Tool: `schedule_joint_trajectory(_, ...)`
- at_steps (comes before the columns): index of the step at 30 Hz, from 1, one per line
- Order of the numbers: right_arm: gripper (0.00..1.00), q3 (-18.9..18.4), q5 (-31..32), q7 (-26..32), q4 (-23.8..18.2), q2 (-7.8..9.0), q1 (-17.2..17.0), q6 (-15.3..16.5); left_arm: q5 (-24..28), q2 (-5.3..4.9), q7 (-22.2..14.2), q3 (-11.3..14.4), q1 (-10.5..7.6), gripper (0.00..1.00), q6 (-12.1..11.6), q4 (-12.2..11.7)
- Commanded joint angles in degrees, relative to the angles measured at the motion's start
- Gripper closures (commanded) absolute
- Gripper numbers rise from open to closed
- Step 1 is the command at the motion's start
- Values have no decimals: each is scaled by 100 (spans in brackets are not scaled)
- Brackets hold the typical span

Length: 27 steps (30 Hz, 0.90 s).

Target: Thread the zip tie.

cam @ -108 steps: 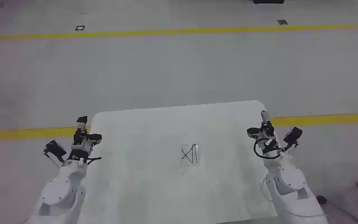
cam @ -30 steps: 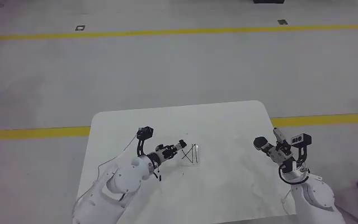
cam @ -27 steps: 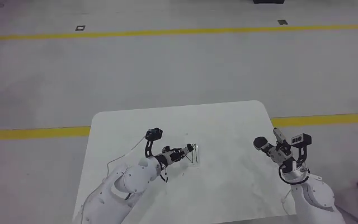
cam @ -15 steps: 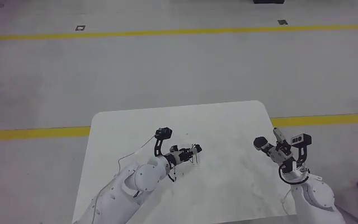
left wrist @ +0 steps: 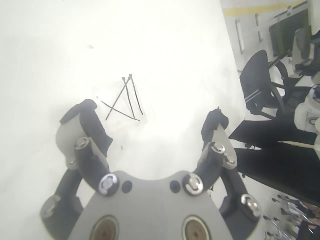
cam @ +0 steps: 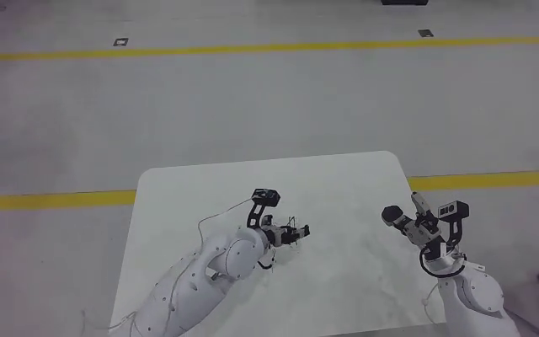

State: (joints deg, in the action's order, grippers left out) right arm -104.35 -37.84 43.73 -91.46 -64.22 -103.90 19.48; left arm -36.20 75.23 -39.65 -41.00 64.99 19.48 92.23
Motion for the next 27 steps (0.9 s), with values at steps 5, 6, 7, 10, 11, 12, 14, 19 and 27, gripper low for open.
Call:
schedule_joint_trajectory(5,0,0,0,0,0,0,0,0,-338,446,-589,-10,-194,0,0,-427)
schedule_joint_trajectory(6,0,0,0,0,0,0,0,0,-338,446,-589,-10,-194,0,0,-427)
schedule_joint_trajectory(7,0,0,0,0,0,0,0,0,-338,446,-589,-10,-194,0,0,-427)
schedule_joint_trajectory(10,0,0,0,0,0,0,0,0,-338,446,-589,-10,-194,0,0,-427)
schedule_joint_trajectory(11,0,0,0,0,0,0,0,0,-338,446,-589,-10,-194,0,0,-427)
schedule_joint_trajectory(12,0,0,0,0,0,0,0,0,-338,446,-589,-10,-194,0,0,-427)
schedule_joint_trajectory(14,0,0,0,0,0,0,0,0,-323,446,-470,-19,-158,0,-22,-443)
schedule_joint_trajectory(19,0,0,0,0,0,0,0,0,-334,525,-274,98,-225,0,0,-583)
schedule_joint_trajectory(27,0,0,0,0,0,0,0,0,-625,887,-222,116,-401,0,0,-1364)
